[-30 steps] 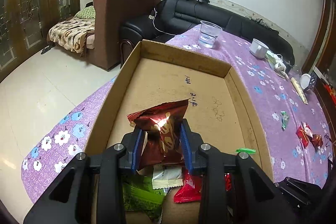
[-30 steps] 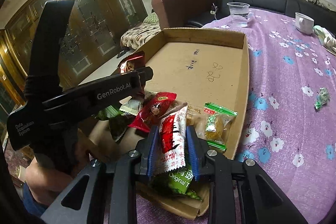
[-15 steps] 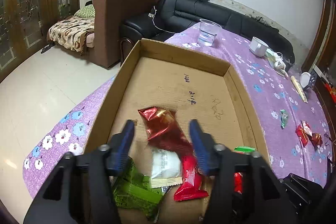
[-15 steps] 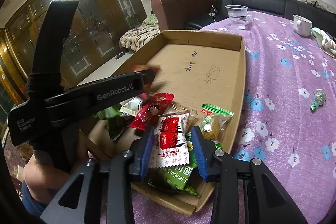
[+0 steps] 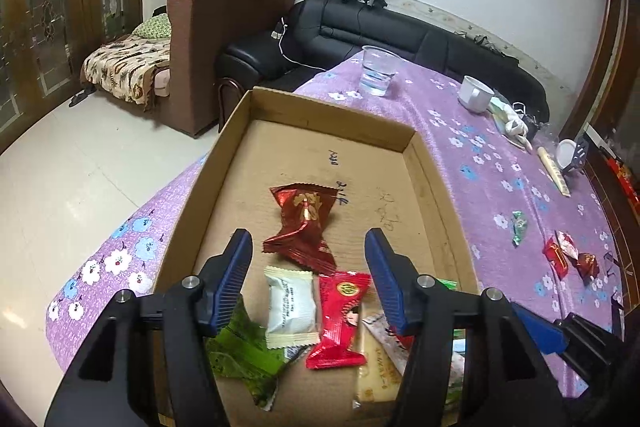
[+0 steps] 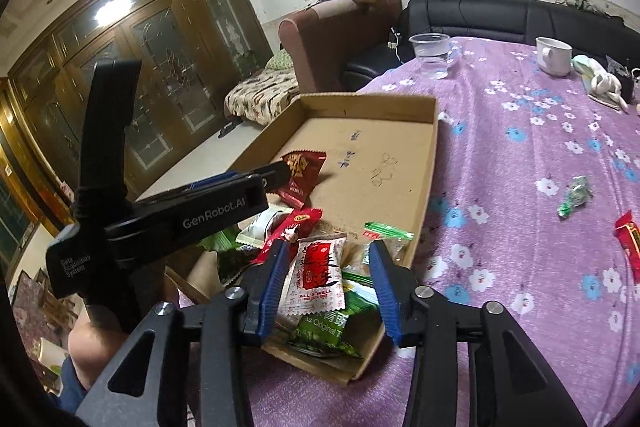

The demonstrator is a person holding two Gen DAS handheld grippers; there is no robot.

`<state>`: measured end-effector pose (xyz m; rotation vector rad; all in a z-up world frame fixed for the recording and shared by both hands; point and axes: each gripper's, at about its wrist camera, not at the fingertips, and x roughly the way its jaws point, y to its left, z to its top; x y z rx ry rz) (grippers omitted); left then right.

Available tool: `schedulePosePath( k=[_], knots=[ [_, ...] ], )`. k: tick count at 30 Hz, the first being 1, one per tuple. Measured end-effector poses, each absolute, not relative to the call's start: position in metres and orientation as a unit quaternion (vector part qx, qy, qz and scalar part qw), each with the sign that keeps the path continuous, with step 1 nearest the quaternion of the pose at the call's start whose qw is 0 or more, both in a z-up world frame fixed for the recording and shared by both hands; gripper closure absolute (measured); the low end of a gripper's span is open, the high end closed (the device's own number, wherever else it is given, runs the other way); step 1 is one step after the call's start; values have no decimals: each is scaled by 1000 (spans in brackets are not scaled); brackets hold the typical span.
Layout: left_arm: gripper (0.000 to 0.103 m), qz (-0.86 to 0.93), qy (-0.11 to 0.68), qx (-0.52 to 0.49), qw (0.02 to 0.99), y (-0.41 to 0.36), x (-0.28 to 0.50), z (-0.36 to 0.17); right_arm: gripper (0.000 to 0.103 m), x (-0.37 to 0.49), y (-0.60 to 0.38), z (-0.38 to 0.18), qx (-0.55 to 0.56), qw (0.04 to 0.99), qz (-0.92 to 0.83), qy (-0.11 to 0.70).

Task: Organize snacks
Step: 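Move both grippers back toward the red candy bar on the table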

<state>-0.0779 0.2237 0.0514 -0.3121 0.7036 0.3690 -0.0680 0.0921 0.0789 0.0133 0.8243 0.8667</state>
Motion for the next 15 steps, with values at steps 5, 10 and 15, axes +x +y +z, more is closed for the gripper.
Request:
schedulePosePath(
  k=[5,10,15],
  knots=[
    [45,169,337,-140,915,212,-79,59,58,-63,76,85,25,830,400,389],
    [45,155,338,-132,919,198,-77,65,58,-59,56,91,37,839,385,383],
    [45,133,338,-114,925,175,-75,72,58,-49,34,94,55,845,366,387]
  ],
)
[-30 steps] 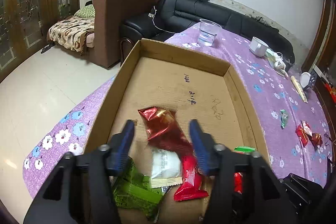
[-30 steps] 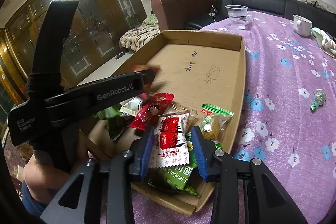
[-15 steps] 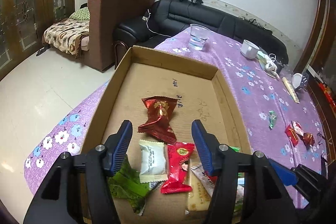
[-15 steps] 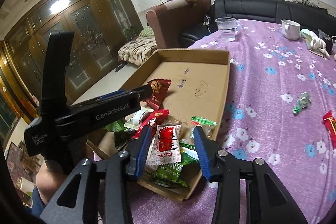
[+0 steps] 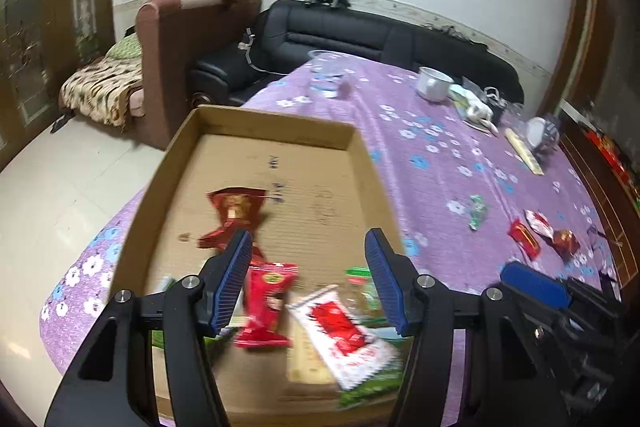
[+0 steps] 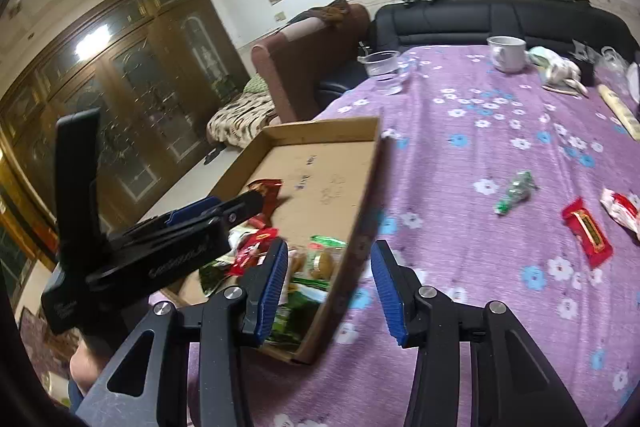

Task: Organize snacks
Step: 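Move both grippers back toward the red candy bar on the table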

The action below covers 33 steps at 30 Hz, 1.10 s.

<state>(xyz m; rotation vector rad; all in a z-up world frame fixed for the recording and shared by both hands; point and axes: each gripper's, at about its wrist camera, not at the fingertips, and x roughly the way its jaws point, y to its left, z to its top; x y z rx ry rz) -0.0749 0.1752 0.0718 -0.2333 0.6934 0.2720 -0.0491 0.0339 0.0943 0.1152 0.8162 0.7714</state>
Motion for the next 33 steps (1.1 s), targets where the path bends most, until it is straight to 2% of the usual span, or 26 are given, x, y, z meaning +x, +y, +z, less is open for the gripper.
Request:
schedulePosePath(
  k=[14,23,26,28,33],
  knots=[
    [45,23,365,-62,929,82,-68,68,57,-31,-57,101,117,876,272,380],
    [45,-39,429,-12,903,24,-52,25,57,-6,-129,88,157,877,218,399],
    [45,-49,440,6,897,15,-48,23,60,10,-142,73,162,864,207,429],
    [43,-55,442,8,895,14,-46,23,67,20,-143,65,166,854,209,447],
    [43,-62,458,4,887,15,-43,18,70,45,-120,55,121,847,209,472]
  ],
)
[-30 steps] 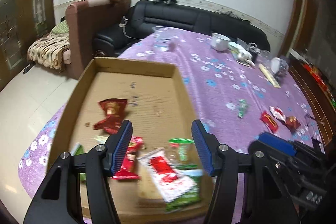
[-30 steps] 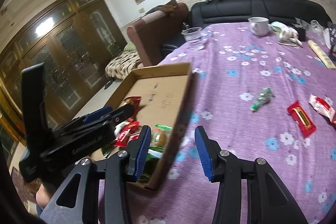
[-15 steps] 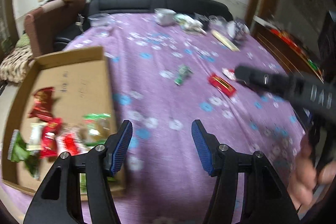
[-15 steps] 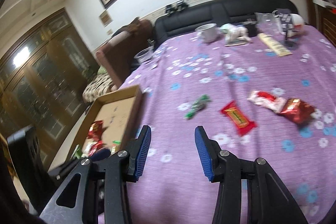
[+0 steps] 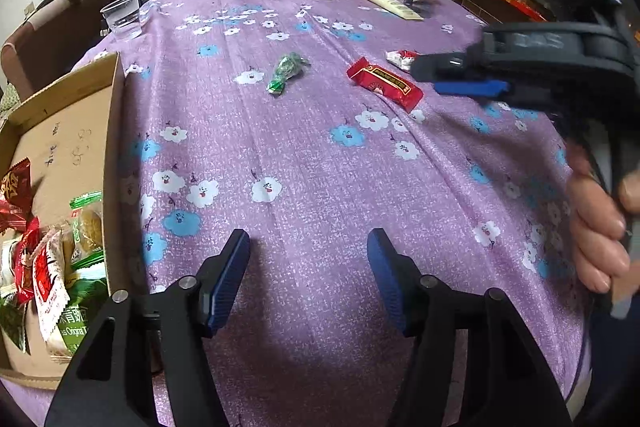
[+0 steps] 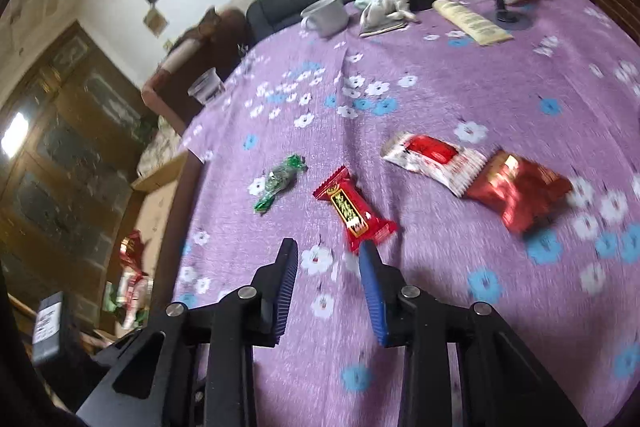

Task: Organize snacks
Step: 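Move both grippers back toward the red candy bar on the table, then grasp the clear green candy with the left gripper while the right grasps the red candy bar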

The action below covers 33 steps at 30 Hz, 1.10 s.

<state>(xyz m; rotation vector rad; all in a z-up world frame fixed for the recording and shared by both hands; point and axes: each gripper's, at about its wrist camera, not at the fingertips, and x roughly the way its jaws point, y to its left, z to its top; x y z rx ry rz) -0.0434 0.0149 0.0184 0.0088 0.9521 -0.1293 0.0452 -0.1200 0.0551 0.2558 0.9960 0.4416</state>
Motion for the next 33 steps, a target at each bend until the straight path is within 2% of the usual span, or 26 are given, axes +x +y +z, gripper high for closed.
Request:
schedulePosePath(
  k=[8,13,15,18,21,26,33],
  knots=[
    [43,-71,460,2,885,16,-45,15,68,57,-84,40,-12,871,192,453],
    [43,-80,465,2,882,15,-41,15,70,53,-80,38,-52,877,181,442],
    [43,-75,465,1,882,16,-37,17,69,59,-84,36,-50,878,175,442],
    [43,-72,467,-10,881,19,-26,25,72,67,-91,28,-31,870,185,456],
    [43,-61,459,-25,886,24,-9,43,80,65,-92,31,-28,872,186,451],
    [43,-18,439,-23,898,26,39,62,82,65,-114,38,58,860,187,471],
    [45,6,471,-12,882,14,92,34,82,68,-136,40,119,851,179,480]
  ],
)
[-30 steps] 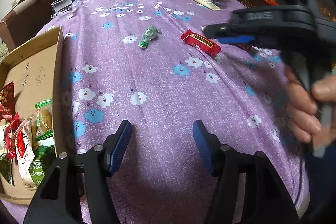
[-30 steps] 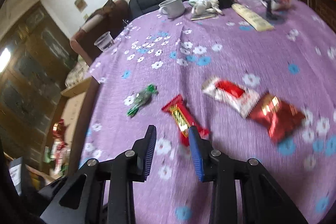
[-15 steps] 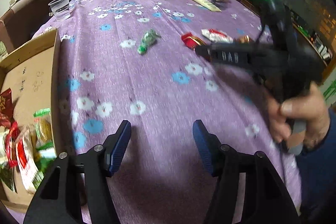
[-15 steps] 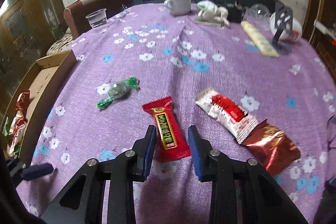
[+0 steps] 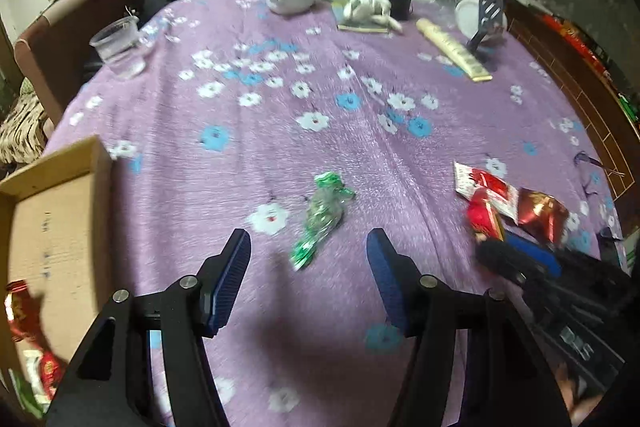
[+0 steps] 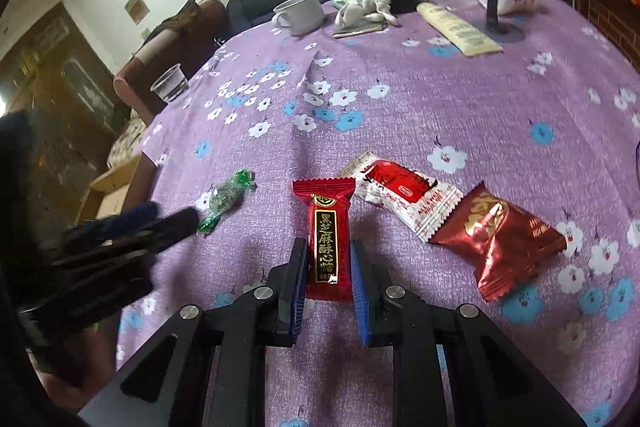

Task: Organize snacks
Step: 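Grasp the clear green candy with the left gripper while the right grasps the red candy bar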

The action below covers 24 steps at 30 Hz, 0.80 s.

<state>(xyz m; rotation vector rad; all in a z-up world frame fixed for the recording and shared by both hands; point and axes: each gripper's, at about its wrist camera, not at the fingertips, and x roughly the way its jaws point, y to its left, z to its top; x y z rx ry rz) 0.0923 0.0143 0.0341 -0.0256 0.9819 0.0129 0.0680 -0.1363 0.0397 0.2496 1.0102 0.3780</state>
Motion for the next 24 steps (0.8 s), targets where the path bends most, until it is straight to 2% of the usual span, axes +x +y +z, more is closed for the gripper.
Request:
schedulePosePath(
  k=[3,7,8,14,24],
  knots=[
    [49,29,458,10,888,6,103,30,82,66,-134,42,117,852,182,476],
    [81,40,474,-1,880,11,117,15,82,62,-131,46,111,855,187,471],
    [83,42,476,-7,879,13,119,12,82,61,-131,47,108,857,187,468],
    [83,43,465,-12,884,16,99,14,82,57,-126,48,97,858,195,465],
    [83,18,448,1,894,16,13,12,82,31,-79,42,21,846,253,468]
  ],
)
